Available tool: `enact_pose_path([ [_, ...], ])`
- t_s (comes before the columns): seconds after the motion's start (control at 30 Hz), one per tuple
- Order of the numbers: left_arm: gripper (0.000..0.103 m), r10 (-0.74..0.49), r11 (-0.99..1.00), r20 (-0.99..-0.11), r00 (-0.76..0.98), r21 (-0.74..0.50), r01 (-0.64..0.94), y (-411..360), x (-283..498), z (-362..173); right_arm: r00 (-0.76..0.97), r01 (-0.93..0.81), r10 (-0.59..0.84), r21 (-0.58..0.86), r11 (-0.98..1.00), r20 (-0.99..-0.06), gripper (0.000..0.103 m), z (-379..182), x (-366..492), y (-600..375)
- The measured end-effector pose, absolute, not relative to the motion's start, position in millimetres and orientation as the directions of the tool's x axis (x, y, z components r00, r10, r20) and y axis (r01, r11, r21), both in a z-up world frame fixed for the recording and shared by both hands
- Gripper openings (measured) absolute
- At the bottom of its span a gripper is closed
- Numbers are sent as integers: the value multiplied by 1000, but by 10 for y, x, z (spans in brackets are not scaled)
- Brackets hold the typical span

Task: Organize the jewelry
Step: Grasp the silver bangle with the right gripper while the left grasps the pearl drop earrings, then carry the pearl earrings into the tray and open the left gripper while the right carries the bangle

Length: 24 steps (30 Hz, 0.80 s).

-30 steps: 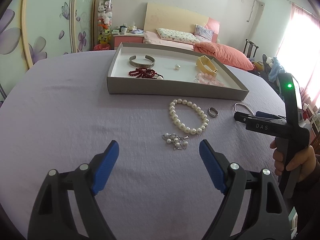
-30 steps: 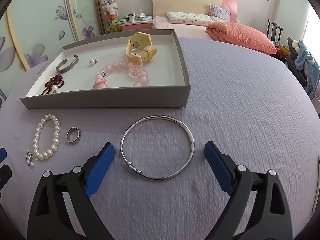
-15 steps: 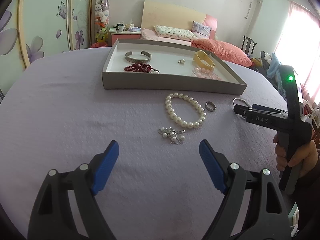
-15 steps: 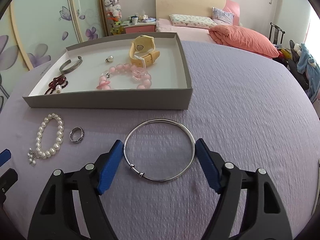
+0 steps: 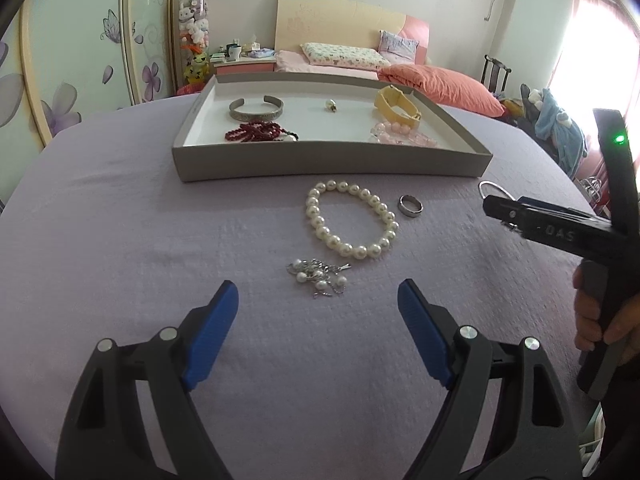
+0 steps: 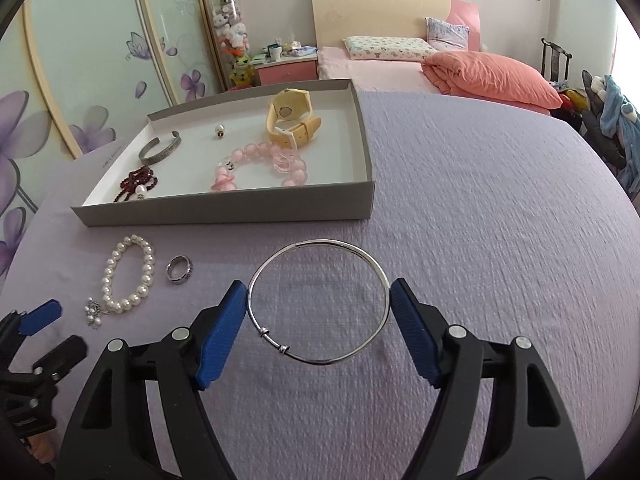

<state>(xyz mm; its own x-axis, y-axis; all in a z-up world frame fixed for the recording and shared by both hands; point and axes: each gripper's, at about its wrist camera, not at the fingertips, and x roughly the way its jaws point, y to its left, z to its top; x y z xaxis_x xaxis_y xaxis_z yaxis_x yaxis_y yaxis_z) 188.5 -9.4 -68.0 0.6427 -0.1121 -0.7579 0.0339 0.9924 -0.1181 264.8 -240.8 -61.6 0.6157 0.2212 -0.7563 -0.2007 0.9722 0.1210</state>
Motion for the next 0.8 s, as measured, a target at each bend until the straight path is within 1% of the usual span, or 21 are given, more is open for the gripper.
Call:
enact_pose_path([
  [0.07,73,-112,992,-767,631,-118,33,-122,1934,-714,613,-208,224,119,971,-758,74,-621,2638,-2397],
  [0.17,70,-100,994,-778,620,-108,24,-161,1990,-753,608,-210,224,118,971,-762,74,-636,2623,-2402],
  [0.2,68,-100,994,-776,622,-106,28,-176,2010,-749,607,-209,224,119,971,-762,74,-638,2621,-2408],
  [0.23,63,-103,994,-777,621,-107,31,-181,2014,-755,607,-206,224,121,971,-762,74,-642,2620,-2417],
  [0.3,59,-89,995,-778,621,-93,25,-198,2040,-761,605,-201,226,128,971,-763,74,-648,2629,-2443],
  [0.37,48,-85,996,-778,622,-86,29,-218,2065,-764,604,-196,226,132,972,-764,74,-652,2630,-2467],
  [0.4,44,-84,996,-778,622,-83,30,-229,2066,-765,604,-195,226,134,972,-764,74,-652,2632,-2475],
  [0.47,29,-78,997,-779,622,-70,38,-258,2065,-768,604,-193,229,138,971,-764,75,-650,2637,-2490],
  [0.5,24,-76,997,-780,621,-62,44,-270,2064,-771,603,-193,230,139,971,-764,75,-649,2640,-2492],
  [0.53,13,-72,997,-781,620,-55,47,-280,2059,-769,603,-193,231,142,971,-763,75,-646,2644,-2492],
  [0.67,10,-55,998,-783,620,-22,61,-308,2050,-762,600,-196,245,157,968,-761,75,-630,2631,-2490],
  [0.8,8,-65,997,-774,630,-31,65,-209,1985,-718,609,-208,255,159,965,-751,75,-573,2602,-2461],
])
